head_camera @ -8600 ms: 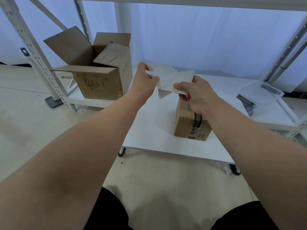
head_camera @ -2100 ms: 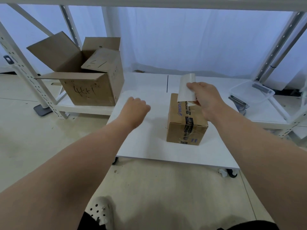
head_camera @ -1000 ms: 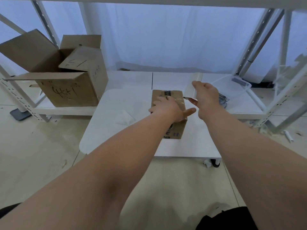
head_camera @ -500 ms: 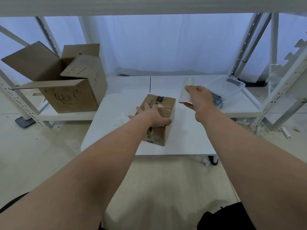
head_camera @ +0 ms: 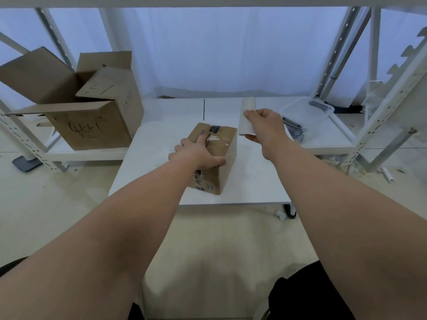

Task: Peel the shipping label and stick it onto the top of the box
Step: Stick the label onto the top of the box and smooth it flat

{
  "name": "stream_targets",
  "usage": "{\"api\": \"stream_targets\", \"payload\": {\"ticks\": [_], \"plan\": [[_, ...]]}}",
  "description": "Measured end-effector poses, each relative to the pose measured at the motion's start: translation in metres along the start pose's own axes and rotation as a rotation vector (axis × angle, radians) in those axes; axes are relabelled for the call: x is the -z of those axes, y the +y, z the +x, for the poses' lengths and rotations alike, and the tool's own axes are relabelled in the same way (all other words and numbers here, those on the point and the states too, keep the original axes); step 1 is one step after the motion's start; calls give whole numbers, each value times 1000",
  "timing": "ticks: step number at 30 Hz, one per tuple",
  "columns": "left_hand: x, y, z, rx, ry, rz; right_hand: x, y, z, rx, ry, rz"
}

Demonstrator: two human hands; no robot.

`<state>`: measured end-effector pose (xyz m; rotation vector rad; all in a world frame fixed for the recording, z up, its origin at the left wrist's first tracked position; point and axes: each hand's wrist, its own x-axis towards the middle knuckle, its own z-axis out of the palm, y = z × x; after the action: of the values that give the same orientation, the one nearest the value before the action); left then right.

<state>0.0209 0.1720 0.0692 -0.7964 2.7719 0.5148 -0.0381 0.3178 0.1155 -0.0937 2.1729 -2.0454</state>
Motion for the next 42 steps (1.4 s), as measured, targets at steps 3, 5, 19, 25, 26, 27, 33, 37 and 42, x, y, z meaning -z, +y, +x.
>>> {"api": "stream_targets", "payload": {"ticks": [3, 5, 19, 25, 26, 27, 33, 37, 42], "plan": [[12, -10, -5, 10, -92, -480, 4, -3, 1, 17, 17, 12], [20, -14, -15, 0, -157, -778, 6, -6, 1, 21, 27, 21], [-7, -38, -12, -12, -30, -513, -11, -6, -5, 48, -53, -50], [17, -25, -9, -471, 63, 54, -16, -8, 4, -53, -63, 93], [17, -24, -8, -509, 19, 164, -15, -8, 5, -72, -62, 122], [18, -24, -7, -530, -12, 262, -15, -9, 7, -86, -58, 148], [36, -32, -4, -579, -45, 481, -10, -4, 13, -138, -87, 129], [32, -32, -5, -588, -9, 520, -12, -3, 11, -184, -124, 100], [34, -33, -6, -598, 10, 514, -20, -6, 4, -193, -152, 96]]}}
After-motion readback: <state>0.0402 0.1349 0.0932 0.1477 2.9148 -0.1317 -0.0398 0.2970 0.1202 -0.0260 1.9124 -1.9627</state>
